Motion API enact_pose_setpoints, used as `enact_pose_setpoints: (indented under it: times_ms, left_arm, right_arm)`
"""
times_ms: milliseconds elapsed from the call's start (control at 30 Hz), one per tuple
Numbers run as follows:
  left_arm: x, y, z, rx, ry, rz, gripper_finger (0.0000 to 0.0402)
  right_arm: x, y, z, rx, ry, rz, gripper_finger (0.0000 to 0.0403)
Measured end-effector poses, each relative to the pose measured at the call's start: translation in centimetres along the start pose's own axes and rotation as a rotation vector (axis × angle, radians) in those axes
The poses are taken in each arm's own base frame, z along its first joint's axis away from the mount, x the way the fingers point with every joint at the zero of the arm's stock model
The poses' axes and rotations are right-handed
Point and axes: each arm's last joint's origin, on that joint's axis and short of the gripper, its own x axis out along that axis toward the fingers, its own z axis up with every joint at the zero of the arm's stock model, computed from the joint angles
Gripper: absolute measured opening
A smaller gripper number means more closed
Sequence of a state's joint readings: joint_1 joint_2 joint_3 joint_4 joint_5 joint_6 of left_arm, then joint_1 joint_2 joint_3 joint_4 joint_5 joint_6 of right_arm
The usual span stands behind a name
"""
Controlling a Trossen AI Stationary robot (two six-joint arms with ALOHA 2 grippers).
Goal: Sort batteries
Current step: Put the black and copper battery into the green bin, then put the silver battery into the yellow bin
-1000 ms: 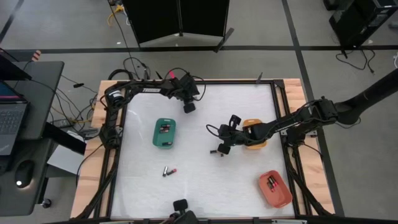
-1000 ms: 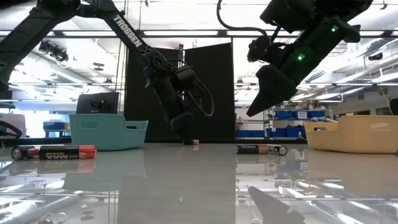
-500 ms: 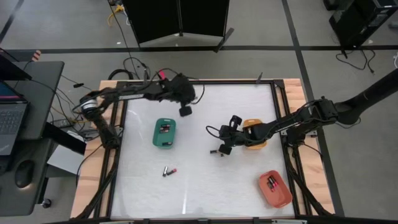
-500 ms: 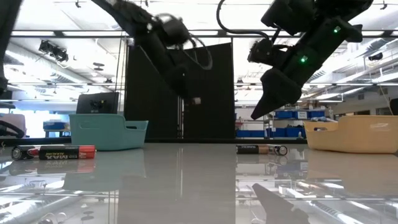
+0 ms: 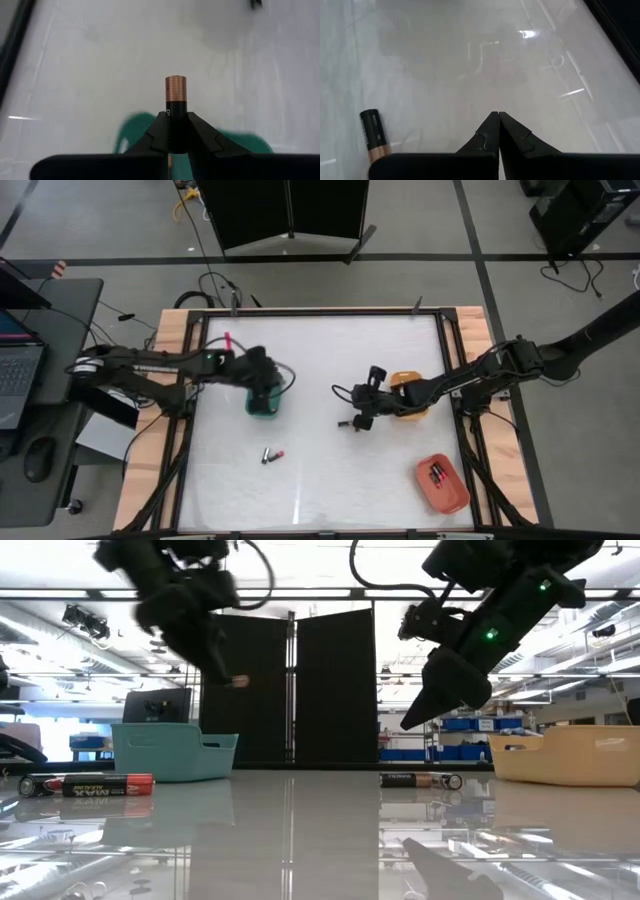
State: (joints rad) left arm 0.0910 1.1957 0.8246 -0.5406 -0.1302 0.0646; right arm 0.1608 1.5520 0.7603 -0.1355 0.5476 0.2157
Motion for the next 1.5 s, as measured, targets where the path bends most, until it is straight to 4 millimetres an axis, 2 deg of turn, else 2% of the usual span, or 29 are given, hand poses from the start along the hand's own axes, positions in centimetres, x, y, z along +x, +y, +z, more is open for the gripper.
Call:
enact_pose_setpoints:
  times_ms: [133, 333, 933, 1033, 1233, 1500]
  left_arm:
    - [0.4, -1.0, -1.8, 0.008, 0.079, -0.009, 0.0044]
    - [2.4, -1.5, -3.9, 0.031, 0.206, 0.003, 0.0044]
    - [5.7, -2.0, -4.7, 0.051, 0.352, -0.008, 0.0044]
    - [5.8, -2.0, -4.7, 0.051, 0.352, 0.0, 0.0049]
    - [5.7, -1.9, -4.7, 0.055, 0.353, 0.043, 0.0088]
    - [5.5, -1.8, -3.8, 0.049, 0.327, 0.047, 0.0096]
  right_arm:
    - [0.3, -0.5, 0.4, -0.007, -0.019, 0.005, 0.0011]
    - [0.9, -1.3, 1.0, -0.009, -0.049, 0.036, 0.0011]
    - [1.1, -1.7, 1.1, -0.007, -0.047, 0.062, 0.0011]
    - [1.1, -1.7, 1.1, -0.006, -0.047, 0.062, 0.0011]
    - [1.1, -1.7, 1.2, -0.005, -0.05, 0.062, 0.0011]
    - [1.1, -1.7, 1.2, -0.005, -0.05, 0.064, 0.0011]
